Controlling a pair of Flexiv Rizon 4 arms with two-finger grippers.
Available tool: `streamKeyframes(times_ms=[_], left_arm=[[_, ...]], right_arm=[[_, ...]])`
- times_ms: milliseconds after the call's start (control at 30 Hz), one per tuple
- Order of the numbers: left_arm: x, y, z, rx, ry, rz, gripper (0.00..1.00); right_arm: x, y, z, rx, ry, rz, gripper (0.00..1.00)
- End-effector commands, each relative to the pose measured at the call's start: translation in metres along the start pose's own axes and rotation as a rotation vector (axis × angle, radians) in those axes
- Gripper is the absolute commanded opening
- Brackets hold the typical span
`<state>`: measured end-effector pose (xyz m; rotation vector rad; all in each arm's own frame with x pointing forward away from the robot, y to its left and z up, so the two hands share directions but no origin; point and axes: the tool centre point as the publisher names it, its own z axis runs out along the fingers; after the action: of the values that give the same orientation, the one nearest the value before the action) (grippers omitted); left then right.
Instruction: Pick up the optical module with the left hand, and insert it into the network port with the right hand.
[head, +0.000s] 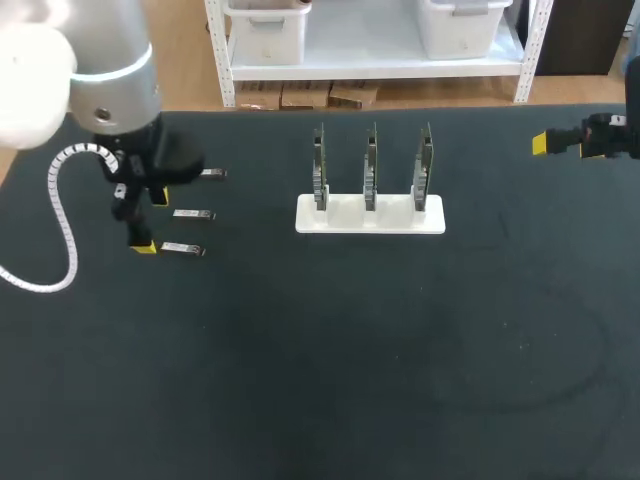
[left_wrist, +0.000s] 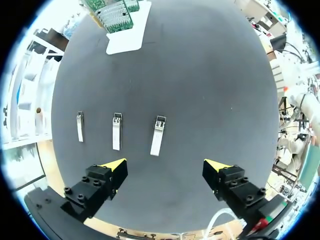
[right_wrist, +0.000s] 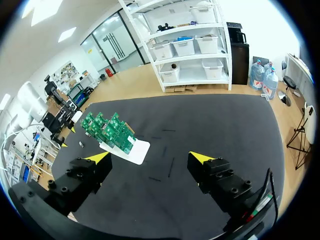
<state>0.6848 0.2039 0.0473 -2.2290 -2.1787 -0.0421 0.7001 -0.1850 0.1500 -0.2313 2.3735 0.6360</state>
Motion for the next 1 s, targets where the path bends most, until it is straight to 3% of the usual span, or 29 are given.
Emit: streamKeyframes(times_ms=[33, 533, 1000], left_arm=[[-0.001, -0.004, 0.006, -0.015, -0.019, 0.003, 1.0], [-0.013, -0.004, 0.026, -0.009, 0.042, 0.061, 1.0], [-0.011, 0.015, 0.039, 0.005, 0.0, 0.046, 1.0]], right_arm=[[0.0, 0.0, 0.0, 0.0, 0.0, 0.0, 1.0], [0.0, 0.0, 0.0, 0.0, 0.0, 0.0, 1.0], [0.0, 0.0, 0.0, 0.0, 0.0, 0.0, 1.0]])
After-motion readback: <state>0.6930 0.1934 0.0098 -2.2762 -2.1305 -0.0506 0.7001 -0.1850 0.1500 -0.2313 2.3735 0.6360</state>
